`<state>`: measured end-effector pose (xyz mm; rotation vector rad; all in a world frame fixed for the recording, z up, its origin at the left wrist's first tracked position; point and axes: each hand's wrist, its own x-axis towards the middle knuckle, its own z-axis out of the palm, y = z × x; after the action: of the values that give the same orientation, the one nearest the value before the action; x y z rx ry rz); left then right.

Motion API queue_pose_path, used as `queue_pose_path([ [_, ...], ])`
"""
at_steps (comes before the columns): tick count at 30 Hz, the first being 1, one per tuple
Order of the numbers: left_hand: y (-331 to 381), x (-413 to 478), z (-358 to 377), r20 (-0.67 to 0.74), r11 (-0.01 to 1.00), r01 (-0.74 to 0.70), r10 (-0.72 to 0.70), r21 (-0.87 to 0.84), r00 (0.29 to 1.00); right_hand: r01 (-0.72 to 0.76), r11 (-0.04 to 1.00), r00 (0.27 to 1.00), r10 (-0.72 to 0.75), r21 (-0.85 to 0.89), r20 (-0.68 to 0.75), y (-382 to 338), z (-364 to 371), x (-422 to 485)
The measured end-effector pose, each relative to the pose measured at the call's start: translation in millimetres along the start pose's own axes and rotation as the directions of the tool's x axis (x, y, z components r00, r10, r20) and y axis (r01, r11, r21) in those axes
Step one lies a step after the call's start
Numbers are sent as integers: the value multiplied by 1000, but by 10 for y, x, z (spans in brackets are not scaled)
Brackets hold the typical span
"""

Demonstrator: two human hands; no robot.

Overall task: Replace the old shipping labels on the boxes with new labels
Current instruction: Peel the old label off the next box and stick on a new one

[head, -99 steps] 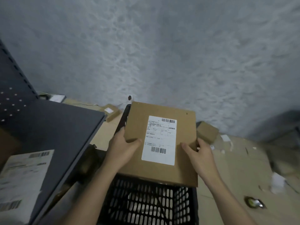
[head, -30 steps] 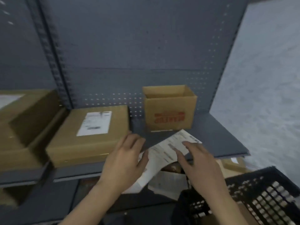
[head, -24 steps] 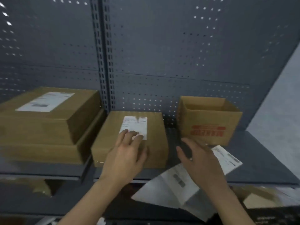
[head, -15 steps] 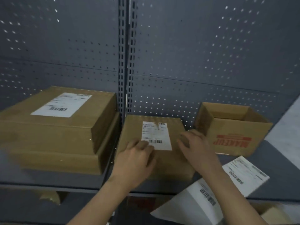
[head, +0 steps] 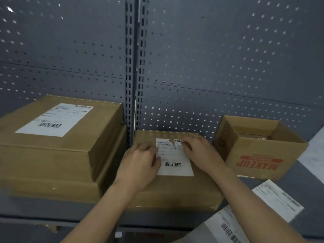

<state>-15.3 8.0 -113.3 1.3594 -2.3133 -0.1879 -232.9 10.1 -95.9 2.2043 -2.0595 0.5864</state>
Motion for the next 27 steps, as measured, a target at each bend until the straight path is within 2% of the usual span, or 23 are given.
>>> queue_pose_path([
  [5,-100,297,139,89,997,76,-75,-4,993,100,992,993,-94,-81,69,9,109,280],
  [10,-115,367,191,106,995,103,-100,-17,989,167,975,982,-151,-149,110,64,168,454],
  [27,-60,340,155,89,988,142,-136,-67,987,169,963,984,-152,-209,93,86,302,466],
])
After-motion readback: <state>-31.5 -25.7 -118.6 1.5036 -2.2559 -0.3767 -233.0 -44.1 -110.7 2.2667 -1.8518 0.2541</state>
